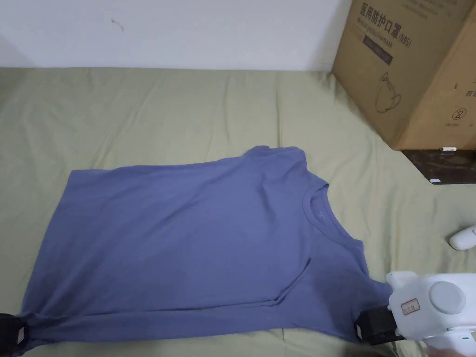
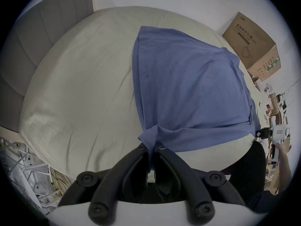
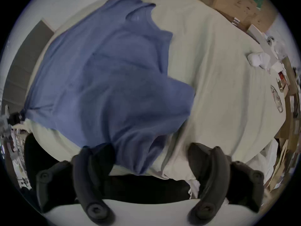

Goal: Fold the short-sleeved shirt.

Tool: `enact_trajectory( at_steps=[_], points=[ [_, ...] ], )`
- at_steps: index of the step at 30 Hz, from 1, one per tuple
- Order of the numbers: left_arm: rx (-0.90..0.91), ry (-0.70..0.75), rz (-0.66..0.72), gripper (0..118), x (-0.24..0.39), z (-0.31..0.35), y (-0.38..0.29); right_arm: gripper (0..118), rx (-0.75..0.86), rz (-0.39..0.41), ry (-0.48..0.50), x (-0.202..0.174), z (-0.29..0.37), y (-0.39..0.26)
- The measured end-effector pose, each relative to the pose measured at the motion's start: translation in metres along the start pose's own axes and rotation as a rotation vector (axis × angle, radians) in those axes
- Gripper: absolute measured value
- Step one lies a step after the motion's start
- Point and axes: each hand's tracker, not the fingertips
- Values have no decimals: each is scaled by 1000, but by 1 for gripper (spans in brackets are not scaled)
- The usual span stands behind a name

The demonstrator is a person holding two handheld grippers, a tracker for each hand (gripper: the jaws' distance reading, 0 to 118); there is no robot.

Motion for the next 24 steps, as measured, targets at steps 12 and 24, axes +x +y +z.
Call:
enact_trajectory(
  at_steps=[12, 24],
  points=[
    [5, -26, -7, 5, -4, 10, -1, 3, 108, 50, 50, -3, 46, -10],
    [-5, -87, 68, 5, -17, 16, -13, 3, 154, -53, 100, 4, 80, -24]
  ],
)
